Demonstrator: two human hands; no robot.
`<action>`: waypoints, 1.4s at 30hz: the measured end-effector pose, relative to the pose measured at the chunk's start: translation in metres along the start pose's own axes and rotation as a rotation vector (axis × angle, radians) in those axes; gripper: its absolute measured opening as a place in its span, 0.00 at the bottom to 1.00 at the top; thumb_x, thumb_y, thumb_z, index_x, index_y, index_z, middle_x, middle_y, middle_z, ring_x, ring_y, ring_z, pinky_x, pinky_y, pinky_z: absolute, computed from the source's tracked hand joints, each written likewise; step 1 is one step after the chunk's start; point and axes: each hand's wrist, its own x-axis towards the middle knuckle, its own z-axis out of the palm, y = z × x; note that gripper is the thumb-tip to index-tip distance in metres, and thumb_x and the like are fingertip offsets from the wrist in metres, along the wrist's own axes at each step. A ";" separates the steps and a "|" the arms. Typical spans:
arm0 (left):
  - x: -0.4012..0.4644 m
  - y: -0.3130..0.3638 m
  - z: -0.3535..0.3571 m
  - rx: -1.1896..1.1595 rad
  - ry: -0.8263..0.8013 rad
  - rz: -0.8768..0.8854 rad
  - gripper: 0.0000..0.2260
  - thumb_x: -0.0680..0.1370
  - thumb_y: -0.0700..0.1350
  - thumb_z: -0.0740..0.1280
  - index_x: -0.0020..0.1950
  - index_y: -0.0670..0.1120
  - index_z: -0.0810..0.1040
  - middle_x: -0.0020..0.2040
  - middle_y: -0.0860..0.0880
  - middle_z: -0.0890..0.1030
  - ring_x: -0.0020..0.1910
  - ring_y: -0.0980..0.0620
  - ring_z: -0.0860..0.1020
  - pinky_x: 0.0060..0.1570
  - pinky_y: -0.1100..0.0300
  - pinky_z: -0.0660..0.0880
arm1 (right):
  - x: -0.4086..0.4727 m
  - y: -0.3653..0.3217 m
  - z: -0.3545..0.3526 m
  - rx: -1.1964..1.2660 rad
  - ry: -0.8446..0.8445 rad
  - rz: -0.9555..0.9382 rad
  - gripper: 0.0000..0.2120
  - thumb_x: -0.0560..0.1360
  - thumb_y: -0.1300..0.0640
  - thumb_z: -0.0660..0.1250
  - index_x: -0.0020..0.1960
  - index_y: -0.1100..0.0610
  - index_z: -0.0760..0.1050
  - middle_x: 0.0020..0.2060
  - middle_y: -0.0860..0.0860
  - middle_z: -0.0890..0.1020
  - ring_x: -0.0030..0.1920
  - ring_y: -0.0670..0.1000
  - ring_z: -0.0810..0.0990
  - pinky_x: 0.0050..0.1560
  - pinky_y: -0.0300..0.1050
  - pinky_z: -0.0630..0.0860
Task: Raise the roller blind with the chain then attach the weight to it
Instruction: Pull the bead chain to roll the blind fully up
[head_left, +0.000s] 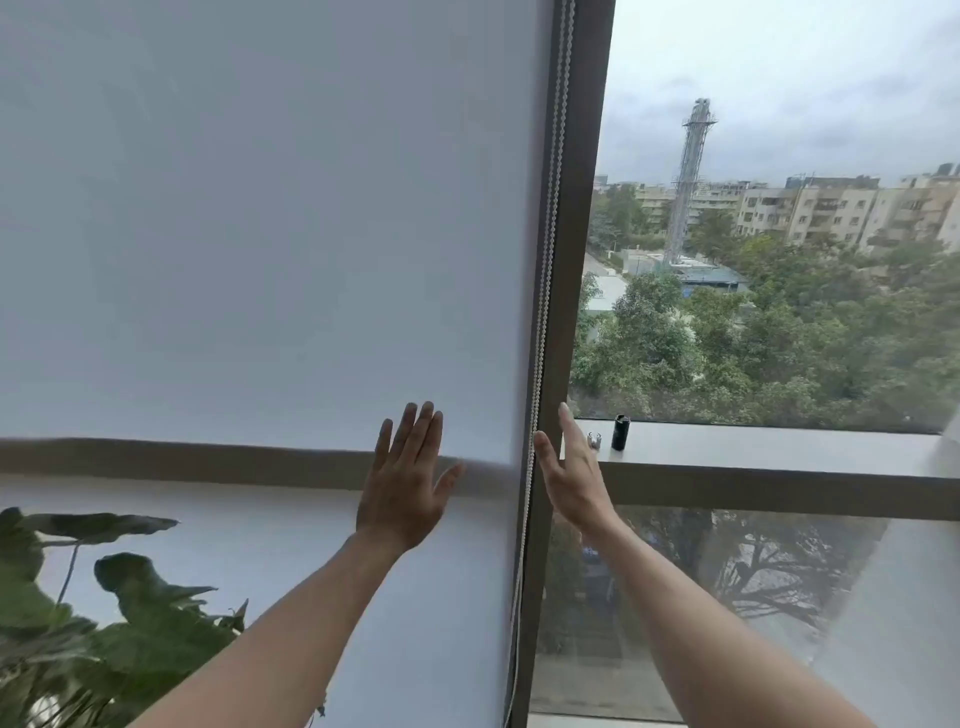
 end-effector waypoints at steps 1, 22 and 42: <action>-0.003 0.001 0.002 -0.001 -0.015 -0.017 0.32 0.82 0.60 0.50 0.79 0.41 0.54 0.80 0.47 0.52 0.80 0.48 0.48 0.78 0.49 0.43 | 0.003 -0.003 0.003 0.071 0.010 0.031 0.32 0.81 0.45 0.58 0.79 0.56 0.51 0.79 0.52 0.58 0.78 0.50 0.56 0.74 0.42 0.51; -0.008 0.065 0.044 -0.955 -0.348 -0.290 0.13 0.83 0.46 0.61 0.65 0.44 0.77 0.60 0.46 0.82 0.60 0.52 0.79 0.63 0.55 0.74 | 0.008 -0.049 0.022 0.777 -0.004 0.097 0.21 0.84 0.49 0.53 0.43 0.55 0.81 0.27 0.47 0.65 0.27 0.45 0.60 0.27 0.40 0.56; -0.037 0.075 0.071 -1.121 -0.437 -0.394 0.12 0.80 0.47 0.64 0.37 0.52 0.77 0.28 0.57 0.75 0.28 0.58 0.70 0.31 0.65 0.69 | -0.023 -0.020 0.042 0.682 0.207 0.107 0.21 0.80 0.44 0.56 0.30 0.50 0.69 0.22 0.42 0.66 0.22 0.44 0.61 0.22 0.37 0.58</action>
